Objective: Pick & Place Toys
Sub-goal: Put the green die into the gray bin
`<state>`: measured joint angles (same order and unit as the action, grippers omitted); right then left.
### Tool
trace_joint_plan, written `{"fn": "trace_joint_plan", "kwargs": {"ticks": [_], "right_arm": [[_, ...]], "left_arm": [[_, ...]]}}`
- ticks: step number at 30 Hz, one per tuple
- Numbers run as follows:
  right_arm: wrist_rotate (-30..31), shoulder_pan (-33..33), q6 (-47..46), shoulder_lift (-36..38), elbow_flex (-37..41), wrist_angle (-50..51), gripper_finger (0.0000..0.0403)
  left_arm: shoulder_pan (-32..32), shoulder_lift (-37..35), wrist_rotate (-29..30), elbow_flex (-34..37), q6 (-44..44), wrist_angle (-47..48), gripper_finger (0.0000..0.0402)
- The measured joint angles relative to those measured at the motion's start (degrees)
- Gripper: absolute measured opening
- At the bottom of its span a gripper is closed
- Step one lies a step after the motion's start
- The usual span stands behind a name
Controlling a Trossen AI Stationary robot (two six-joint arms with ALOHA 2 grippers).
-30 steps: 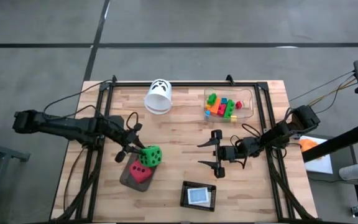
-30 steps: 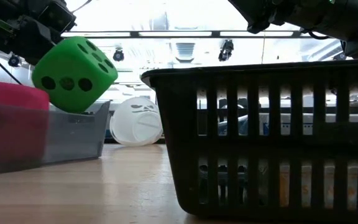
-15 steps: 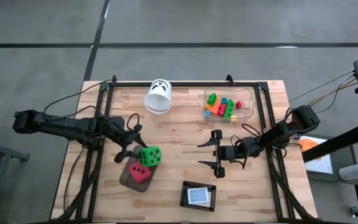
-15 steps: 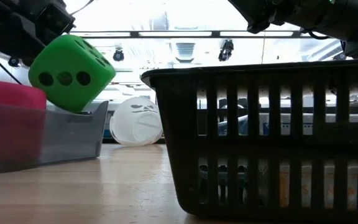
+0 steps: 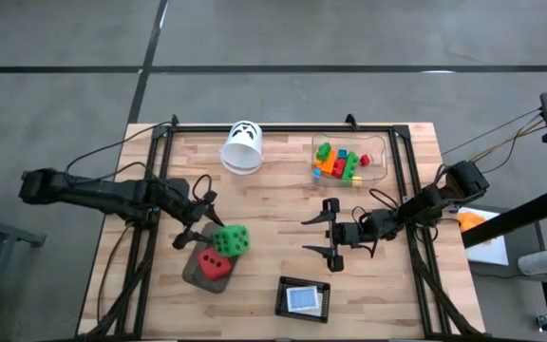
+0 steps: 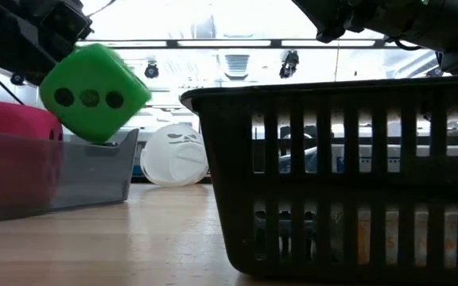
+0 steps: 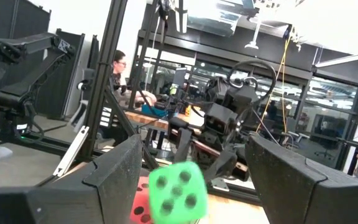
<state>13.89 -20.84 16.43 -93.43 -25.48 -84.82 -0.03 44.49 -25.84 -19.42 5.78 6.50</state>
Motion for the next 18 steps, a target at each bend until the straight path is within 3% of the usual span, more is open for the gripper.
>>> {"fn": "trace_joint_plan", "kwargs": {"ticks": [18], "right_arm": [[0.0,0.0,-0.1,0.0,0.0,0.0,0.0276]], "left_arm": [[0.0,-12.0,-0.7,0.0,0.2,0.8,0.0277]]}}
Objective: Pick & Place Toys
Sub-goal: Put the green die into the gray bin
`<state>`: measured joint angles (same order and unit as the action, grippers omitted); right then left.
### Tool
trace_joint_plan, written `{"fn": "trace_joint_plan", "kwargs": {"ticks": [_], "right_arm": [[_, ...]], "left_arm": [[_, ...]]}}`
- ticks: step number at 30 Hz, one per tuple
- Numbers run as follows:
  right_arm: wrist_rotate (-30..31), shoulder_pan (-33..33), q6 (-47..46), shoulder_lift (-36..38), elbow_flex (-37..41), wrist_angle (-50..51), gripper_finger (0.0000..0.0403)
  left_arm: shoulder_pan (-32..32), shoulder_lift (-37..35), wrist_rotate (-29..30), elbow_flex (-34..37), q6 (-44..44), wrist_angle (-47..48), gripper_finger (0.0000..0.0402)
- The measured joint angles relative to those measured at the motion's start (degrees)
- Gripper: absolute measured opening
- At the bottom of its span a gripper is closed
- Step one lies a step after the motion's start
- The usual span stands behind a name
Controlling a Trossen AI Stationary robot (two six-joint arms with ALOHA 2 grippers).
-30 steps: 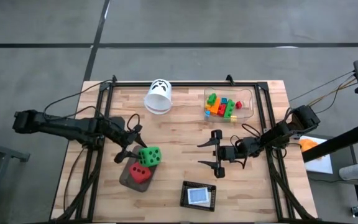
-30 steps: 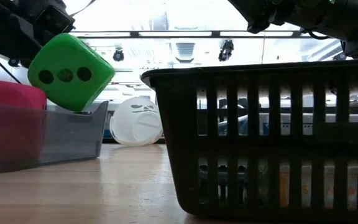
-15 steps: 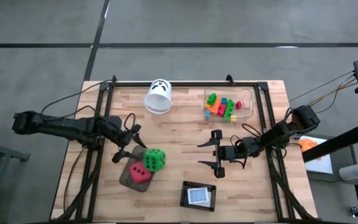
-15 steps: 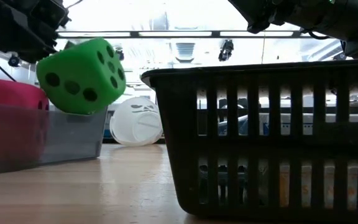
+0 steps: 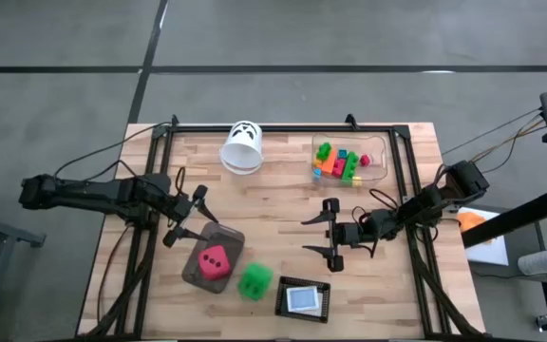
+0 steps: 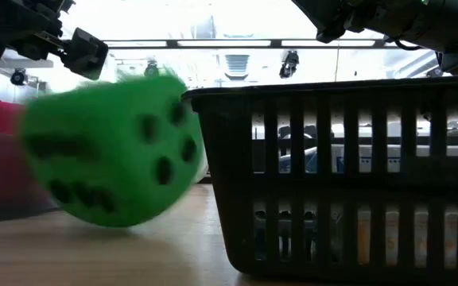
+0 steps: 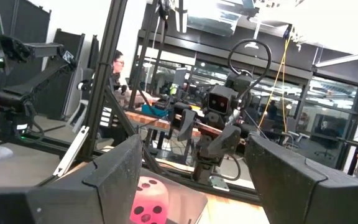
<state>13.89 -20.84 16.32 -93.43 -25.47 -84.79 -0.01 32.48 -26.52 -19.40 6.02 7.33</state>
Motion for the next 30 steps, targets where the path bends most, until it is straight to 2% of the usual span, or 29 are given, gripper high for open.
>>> {"fn": "trace_joint_plan", "kwargs": {"ticks": [7,12,16,20,25,30], "right_arm": [[0.0,0.0,0.0,0.0,0.0,0.0,0.0276],[0.1,0.1,0.0,0.0,0.0,0.0,0.0276],[0.2,0.1,0.0,0.0,0.0,0.0,0.0276],[0.4,0.1,0.0,0.0,0.0,0.0,0.0276],[0.7,0.3,-0.1,0.0,0.0,0.1,0.0276],[1.5,0.4,-0.9,0.0,0.0,0.6,0.0276]], "left_arm": [[0.0,-0.3,0.4,0.0,-0.5,0.0,0.0277],[-0.5,0.6,3.2,0.1,-6.0,-3.1,0.0277],[-3.0,2.4,3.2,0.1,-6.3,-5.5,0.0277],[-8.2,5.9,3.9,-0.6,-6.1,-6.8,0.0277],[-18.4,14.2,14.1,-3.8,-8.1,-6.6,0.0277],[-28.0,24.8,25.5,-10.4,-9.1,-3.6,0.0277]]}}
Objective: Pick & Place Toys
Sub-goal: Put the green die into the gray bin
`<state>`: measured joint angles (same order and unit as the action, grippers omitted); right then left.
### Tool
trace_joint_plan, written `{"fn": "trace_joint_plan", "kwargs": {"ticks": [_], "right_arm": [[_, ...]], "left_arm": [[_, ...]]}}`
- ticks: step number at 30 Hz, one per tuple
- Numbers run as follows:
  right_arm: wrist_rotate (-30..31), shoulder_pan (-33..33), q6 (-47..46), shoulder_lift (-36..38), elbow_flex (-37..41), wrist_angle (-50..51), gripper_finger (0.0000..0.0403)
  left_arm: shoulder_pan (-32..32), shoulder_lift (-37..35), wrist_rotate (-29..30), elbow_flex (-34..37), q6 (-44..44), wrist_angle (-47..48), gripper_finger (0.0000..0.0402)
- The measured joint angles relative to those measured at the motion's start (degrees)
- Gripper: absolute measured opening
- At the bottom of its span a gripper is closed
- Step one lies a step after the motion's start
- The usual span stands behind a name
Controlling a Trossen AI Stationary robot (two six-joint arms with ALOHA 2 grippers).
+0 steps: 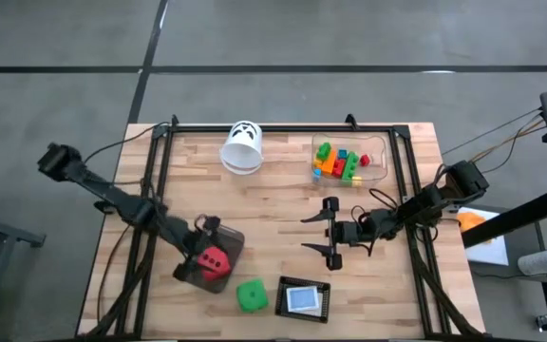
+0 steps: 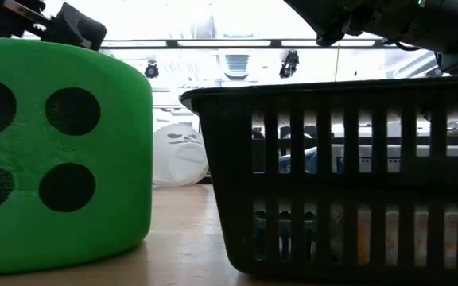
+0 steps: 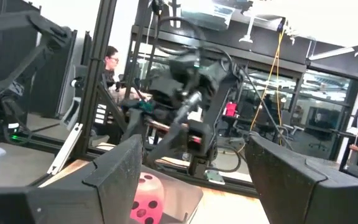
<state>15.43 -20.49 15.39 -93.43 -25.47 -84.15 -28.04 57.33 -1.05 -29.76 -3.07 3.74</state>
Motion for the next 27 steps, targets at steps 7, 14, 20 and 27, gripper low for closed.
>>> {"fn": "trace_joint_plan", "kwargs": {"ticks": [7,14,20,27], "right_arm": [[0.4,0.0,-0.6,0.0,0.0,0.5,0.0276],[1.7,0.0,-1.8,0.0,0.0,1.8,0.0276],[2.8,0.0,-3.6,0.0,0.0,3.1,0.0276],[6.5,0.0,-3.8,0.0,0.0,4.3,0.0276]], "left_arm": [[-5.6,13.6,12.3,-13.4,0.1,14.5,0.0309],[-6.7,25.2,13.4,-24.5,5.0,22.9,0.0392],[-8.5,33.1,13.1,-31.6,7.0,28.5,0.037],[-12.0,39.0,14.6,-37.1,13.5,29.1,0.0332]]}}
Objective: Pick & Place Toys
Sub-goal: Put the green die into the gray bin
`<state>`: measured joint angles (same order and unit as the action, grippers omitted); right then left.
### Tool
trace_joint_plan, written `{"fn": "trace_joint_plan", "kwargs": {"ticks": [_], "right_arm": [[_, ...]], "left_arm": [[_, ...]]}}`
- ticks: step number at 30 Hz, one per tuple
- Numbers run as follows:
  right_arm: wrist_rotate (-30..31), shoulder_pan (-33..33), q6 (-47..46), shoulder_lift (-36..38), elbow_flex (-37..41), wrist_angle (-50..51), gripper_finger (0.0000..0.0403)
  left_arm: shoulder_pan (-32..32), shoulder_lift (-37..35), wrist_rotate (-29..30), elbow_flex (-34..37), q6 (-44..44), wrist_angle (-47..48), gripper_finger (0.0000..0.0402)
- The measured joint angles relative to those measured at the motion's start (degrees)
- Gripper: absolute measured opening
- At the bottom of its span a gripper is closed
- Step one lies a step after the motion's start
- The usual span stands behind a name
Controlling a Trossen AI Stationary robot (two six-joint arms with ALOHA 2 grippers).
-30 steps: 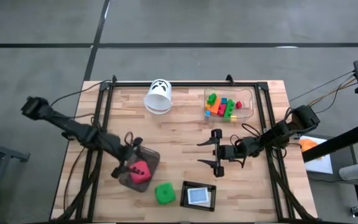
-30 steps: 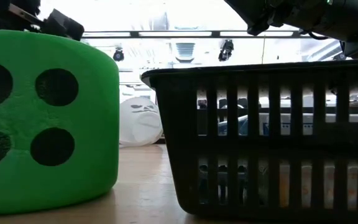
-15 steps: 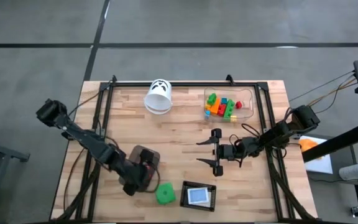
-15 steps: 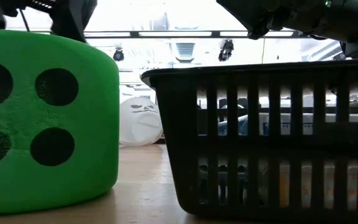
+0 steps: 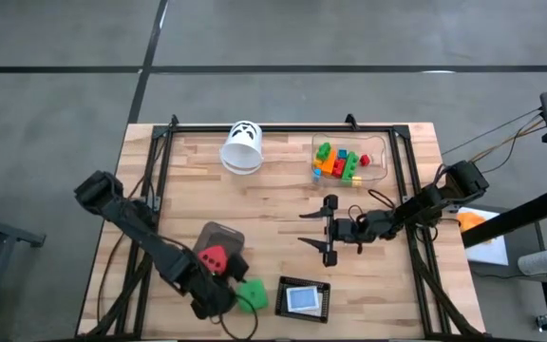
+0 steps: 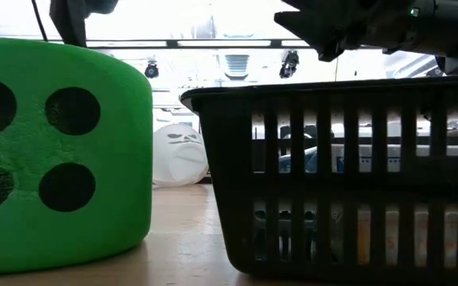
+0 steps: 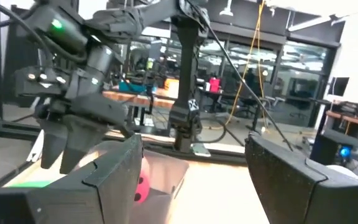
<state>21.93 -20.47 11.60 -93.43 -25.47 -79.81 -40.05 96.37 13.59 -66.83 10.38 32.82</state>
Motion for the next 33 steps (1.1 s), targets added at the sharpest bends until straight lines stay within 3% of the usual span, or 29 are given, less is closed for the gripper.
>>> {"fn": "trace_joint_plan", "kwargs": {"ticks": [5,16,25,33], "right_arm": [[1.2,0.0,-2.5,-0.7,0.0,0.7,0.0276],[8.2,0.0,-8.0,-4.0,-1.0,1.1,0.0276],[9.7,-0.2,-9.4,-7.6,-4.4,1.0,0.0276],[10.5,-0.4,-9.8,-9.3,-6.0,1.0,0.0276]], "left_arm": [[-2.3,1.3,3.6,-0.6,2.8,-0.9,0.0308],[-4.0,1.3,4.9,2.7,3.1,-10.3,0.0261],[-3.9,1.4,5.0,7.9,3.4,-17.8,0.0258],[-3.7,1.8,7.7,9.2,9.1,-21.7,0.0258]]}}
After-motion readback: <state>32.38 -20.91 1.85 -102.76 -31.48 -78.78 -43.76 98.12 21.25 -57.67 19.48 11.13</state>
